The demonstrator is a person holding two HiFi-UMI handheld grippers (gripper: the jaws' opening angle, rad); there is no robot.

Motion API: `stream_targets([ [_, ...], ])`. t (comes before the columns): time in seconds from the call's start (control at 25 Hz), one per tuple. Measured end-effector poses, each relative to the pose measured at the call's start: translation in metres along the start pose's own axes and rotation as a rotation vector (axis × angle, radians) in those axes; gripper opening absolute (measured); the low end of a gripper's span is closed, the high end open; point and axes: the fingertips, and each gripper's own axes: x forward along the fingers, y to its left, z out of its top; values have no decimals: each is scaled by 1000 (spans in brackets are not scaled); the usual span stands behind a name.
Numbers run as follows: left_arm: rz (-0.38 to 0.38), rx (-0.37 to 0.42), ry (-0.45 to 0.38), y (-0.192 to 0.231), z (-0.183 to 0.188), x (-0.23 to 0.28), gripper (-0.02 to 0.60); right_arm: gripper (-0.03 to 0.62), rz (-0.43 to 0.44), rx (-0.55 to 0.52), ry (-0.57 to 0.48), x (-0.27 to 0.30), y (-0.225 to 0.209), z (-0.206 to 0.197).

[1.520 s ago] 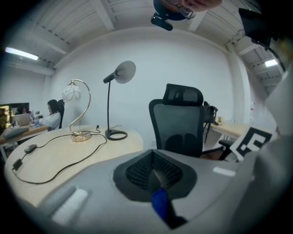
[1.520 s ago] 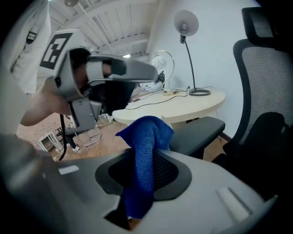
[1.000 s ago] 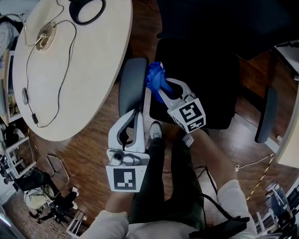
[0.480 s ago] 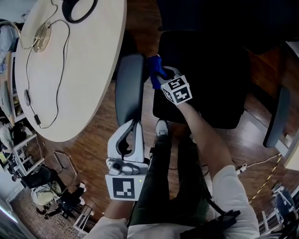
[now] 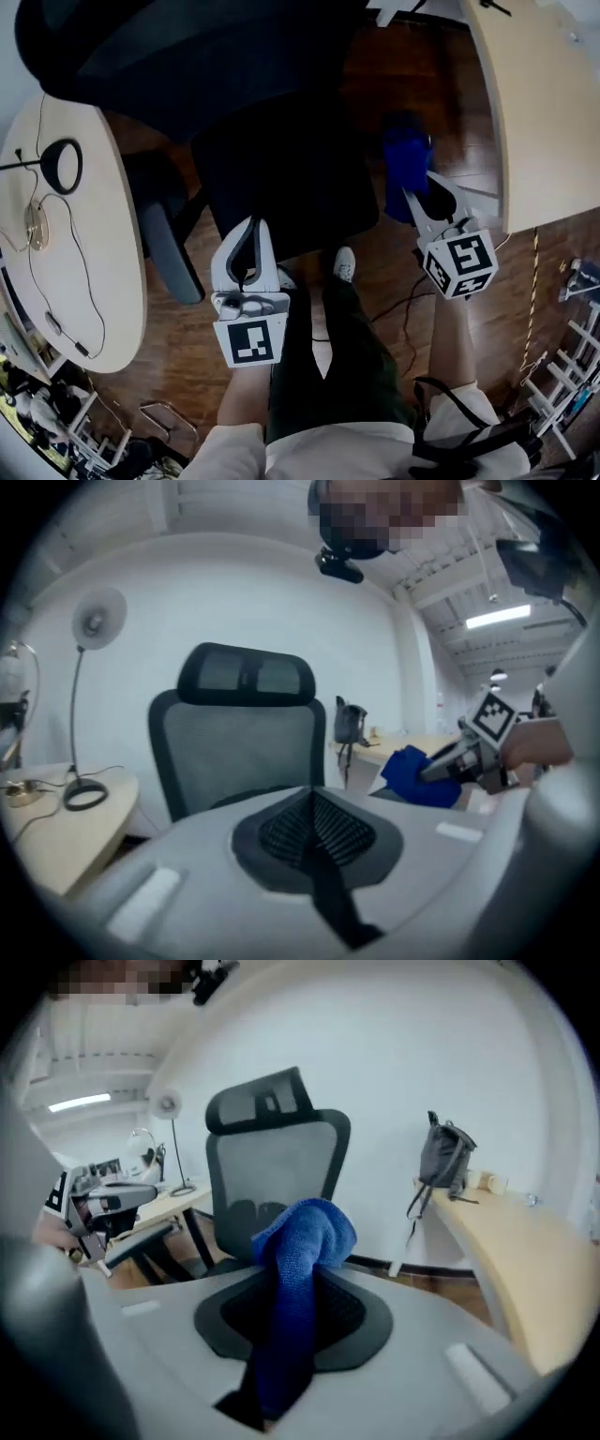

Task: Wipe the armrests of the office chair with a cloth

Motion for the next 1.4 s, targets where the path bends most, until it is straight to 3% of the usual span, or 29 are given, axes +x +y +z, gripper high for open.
stream_targets([
  [0.16,-142,-115,-15,-74,26,39,2,95,8,21,146,41,-80,-18],
  [0.28,-191,-101,-14,-95,23,40,2,95,61,-22,294,88,-102,-29],
  [0.44,-155,-102,35,-91,1,38,2,94,75,-30,303,80,-97,-29],
  [0.72,-169,-106,37,-89,-7,37,2,94,-3,26,281,-46,-30,-119],
  [0.84,-193,-106,38,-93,-13,38,2,95,-33,9,165,-59,-15,-107],
  [1.0,-191,-113,35,-80,-14,32,2,95,81,81,-246,-53,40,-31],
  [1.08,-179,-111,54,-66,-25,29,2,94,-4,154,-342,-29,50,-43],
  [1.16,-165,-108,58,-52,-41,28,2,95,-175,194,-376,4,37,-83],
  [1.28,-154,-104,83,-36,-80,27,2,92,-338,172,-386,49,13,-125],
  [1.4,-126,-115,75,-22,-106,32,2,93,-473,163,-416,81,-24,-135],
])
